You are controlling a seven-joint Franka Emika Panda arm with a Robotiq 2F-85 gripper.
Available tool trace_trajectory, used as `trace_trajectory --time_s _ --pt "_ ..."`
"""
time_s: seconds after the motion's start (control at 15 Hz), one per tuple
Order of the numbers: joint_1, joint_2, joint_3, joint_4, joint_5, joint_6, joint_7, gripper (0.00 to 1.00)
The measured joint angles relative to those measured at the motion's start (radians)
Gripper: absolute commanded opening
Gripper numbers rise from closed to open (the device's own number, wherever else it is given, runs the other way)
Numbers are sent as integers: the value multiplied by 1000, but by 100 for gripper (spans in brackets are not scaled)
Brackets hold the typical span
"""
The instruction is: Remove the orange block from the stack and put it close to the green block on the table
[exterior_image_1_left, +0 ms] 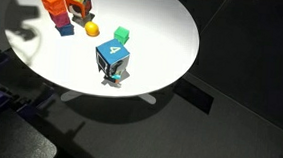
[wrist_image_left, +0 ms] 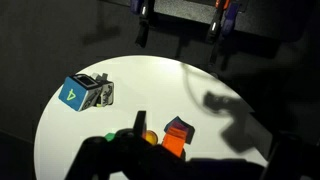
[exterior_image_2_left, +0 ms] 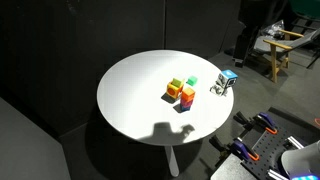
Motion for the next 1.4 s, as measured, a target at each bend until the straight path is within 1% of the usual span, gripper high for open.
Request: trace_trajectory --time_s 0.67,0.93,1.2,1.4 --pt "0 0 0 0 0 0 0 100" --pt "8 10 -10 0 0 10 0 100" --pt "8 56 -16 0 -3 88 4 100" --pt "7 113 -25 -2 -23 181 23 100"
